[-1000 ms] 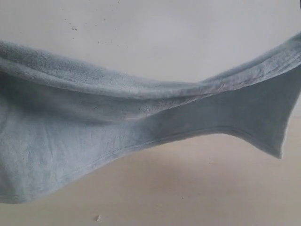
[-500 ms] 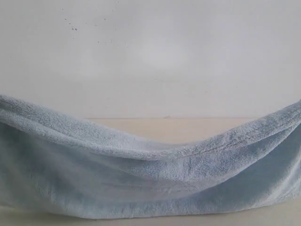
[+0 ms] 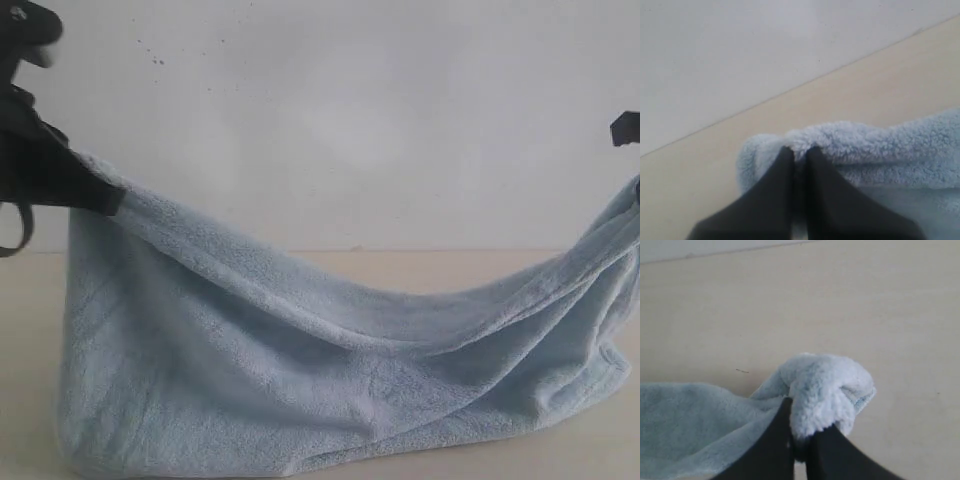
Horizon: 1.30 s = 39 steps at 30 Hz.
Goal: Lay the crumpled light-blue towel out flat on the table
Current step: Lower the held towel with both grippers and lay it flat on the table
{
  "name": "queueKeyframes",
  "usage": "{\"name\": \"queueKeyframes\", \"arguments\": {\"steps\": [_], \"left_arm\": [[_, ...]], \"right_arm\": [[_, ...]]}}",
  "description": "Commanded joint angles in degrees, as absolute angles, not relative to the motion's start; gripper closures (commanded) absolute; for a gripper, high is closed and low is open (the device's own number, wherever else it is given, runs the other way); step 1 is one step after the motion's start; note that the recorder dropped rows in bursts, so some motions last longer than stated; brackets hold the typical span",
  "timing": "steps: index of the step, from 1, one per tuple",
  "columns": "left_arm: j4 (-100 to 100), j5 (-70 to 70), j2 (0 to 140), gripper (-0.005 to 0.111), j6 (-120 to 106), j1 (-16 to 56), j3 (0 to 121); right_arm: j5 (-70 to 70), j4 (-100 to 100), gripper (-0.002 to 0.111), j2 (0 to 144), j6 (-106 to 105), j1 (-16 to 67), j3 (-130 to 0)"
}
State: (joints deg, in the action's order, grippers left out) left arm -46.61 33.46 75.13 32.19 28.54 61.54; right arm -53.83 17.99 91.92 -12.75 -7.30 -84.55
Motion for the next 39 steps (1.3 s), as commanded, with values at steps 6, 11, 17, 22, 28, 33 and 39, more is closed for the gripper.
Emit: {"name": "queueKeyframes", "arguments": {"steps": [6,11,17,22,28,33,39], "left_arm": [[-61.62,22.12,82.65,0.103,54.10,17.73,65.89],[-58.33,14.13,82.65,0.103,54.79,12.68,68.37],[-51.59,15.90,82.53,0.103,49.99,12.53,63.27],[-48.84,16.29,81.47,0.103,48.28,12.53,55.51],[-48.60,16.49,77.06,0.103,48.28,12.53,46.81],[-47.08,17.45,73.89,0.103,48.28,12.53,40.57],[-47.19,21.37,72.70,0.103,48.28,12.53,33.68]], "right_arm": [[-38.52,22.31,0.108,95.81,-16.28,-7.46,-91.03],[-36.72,24.29,0.108,95.81,-21.72,-7.46,-95.09],[-43.46,18.77,0.108,96.76,-21.76,-7.46,-93.48],[-47.11,13.99,0.108,96.76,-21.61,-7.46,-88.44],[-51.55,13.99,0.108,96.76,-21.61,-7.46,-82.48],[-55.09,12.66,0.108,96.76,-21.61,-7.46,-77.08],[-56.15,12.76,0.108,96.76,-21.61,-7.46,-71.03]]}}
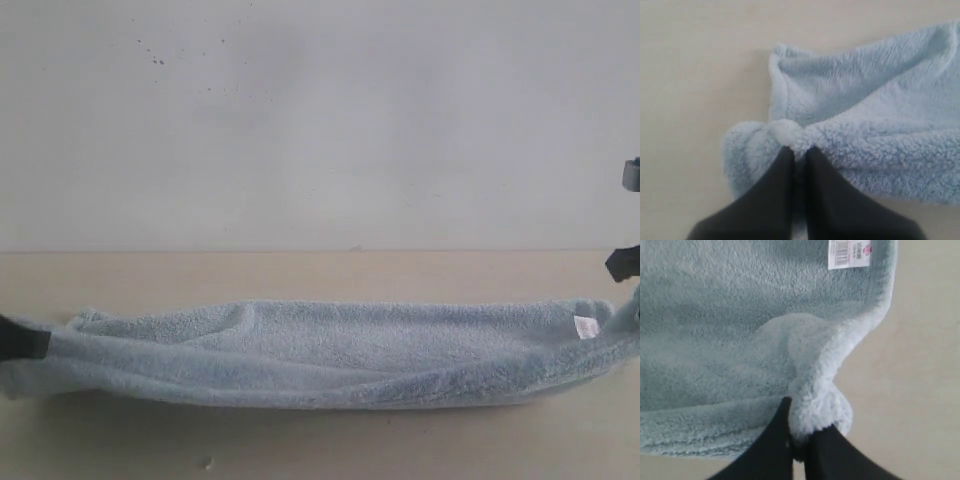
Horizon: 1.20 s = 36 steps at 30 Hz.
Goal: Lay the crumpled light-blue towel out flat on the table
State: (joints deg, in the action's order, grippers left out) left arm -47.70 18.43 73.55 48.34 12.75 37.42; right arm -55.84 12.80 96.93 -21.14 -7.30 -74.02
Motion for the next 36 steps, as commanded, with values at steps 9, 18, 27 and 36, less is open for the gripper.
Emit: {"name": "queueKeyframes", "arguments": {"steps": [9,18,27,36], "left_arm": [[-36.21,24.22,72.70,0.103,35.76,12.53,30.35],[-22.04,33.16,72.70,0.026,20.71,12.53,30.35],[-21.61,16.36,70.64,0.025,20.71,12.53,36.75],[-18.32,-0.66,75.96,0.030,20.85,12.74,35.89]], "right_arm": [[-59.71,12.76,0.108,96.76,-20.44,-7.46,-64.95],[-68.37,14.32,0.099,96.76,-19.78,-7.46,-63.35],[-66.53,17.23,0.040,96.66,-20.03,-7.46,-69.26],[-62.22,29.24,0.076,97.32,-23.29,-6.18,-75.17]]}}
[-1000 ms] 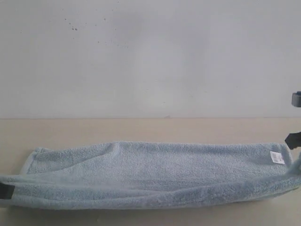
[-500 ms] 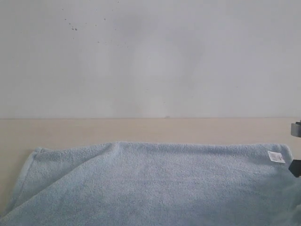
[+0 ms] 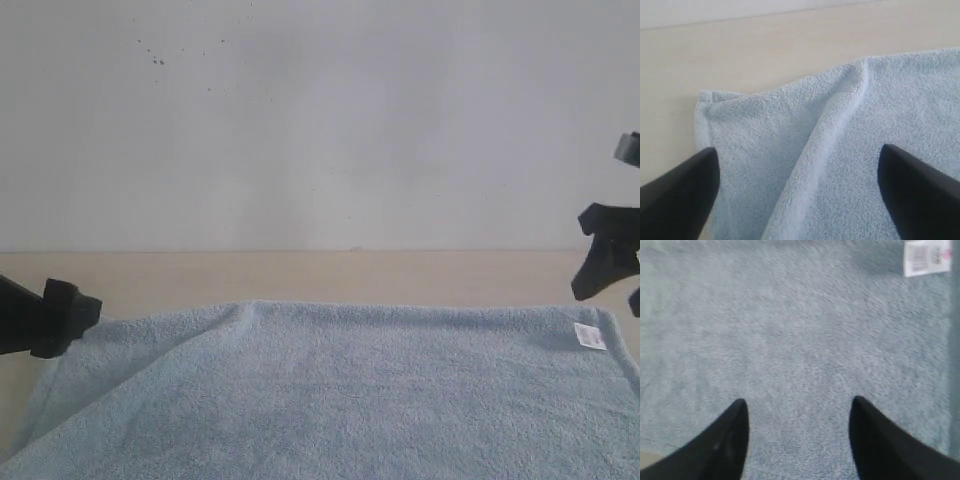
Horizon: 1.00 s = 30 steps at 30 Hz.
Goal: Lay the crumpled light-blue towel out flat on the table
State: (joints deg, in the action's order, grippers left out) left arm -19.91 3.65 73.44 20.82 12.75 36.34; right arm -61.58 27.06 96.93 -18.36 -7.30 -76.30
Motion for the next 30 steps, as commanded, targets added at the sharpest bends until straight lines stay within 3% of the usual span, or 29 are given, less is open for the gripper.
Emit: {"name": "queueKeyframes", "arguments": {"steps": [1,2,8,9,19,30], "left_arm": [[-18.32,-0.94,76.68,0.034,20.85,12.74,35.89],[-18.32,-0.94,77.27,0.040,20.96,12.74,35.89],[-18.43,-0.79,77.70,0.098,21.06,12.74,35.89],[-18.67,-0.79,77.70,0.102,20.61,12.74,35.89],[-20.19,0.00,77.70,0.102,20.85,12.74,35.89],[-20.19,-0.44,77.70,0.102,20.85,12.74,35.89]], "right_arm": [[-62.35,27.46,0.087,97.71,-23.39,-5.41,-74.55],[-62.50,24.47,0.107,97.96,-23.39,-4.79,-73.81],[-60.89,13.84,0.107,98.50,-16.73,-3.93,-65.63],[-59.33,13.76,0.107,98.50,-16.73,-3.93,-63.52],[-42.65,13.21,0.107,98.50,-16.63,-3.93,-48.41],[-32.65,12.42,0.107,98.50,-16.63,-3.93,-45.37]]}}
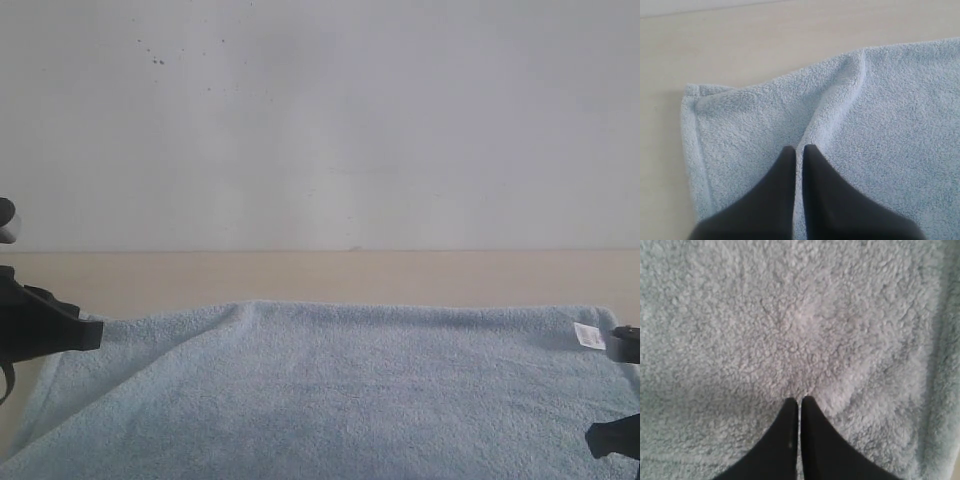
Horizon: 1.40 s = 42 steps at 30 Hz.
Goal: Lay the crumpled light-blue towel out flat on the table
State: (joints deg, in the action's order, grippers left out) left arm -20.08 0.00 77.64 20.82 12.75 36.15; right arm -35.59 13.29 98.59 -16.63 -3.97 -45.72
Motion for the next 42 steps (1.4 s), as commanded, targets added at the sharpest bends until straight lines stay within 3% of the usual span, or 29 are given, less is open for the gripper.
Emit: {"name": "queueKeyframes", "arguments": {"steps": [1,42], "left_arm": [[-20.19,-0.44,77.70,0.102,20.85,12.74,35.89],[-20.19,-1.27,77.70,0.102,20.85,12.74,35.89]], "right_arm": [[-32.42,12.15,0.107,98.50,-16.63,-3.93,-45.37],[-25.03,16.08,0.107,102.00,-16.37,-3.93,-45.37]]}}
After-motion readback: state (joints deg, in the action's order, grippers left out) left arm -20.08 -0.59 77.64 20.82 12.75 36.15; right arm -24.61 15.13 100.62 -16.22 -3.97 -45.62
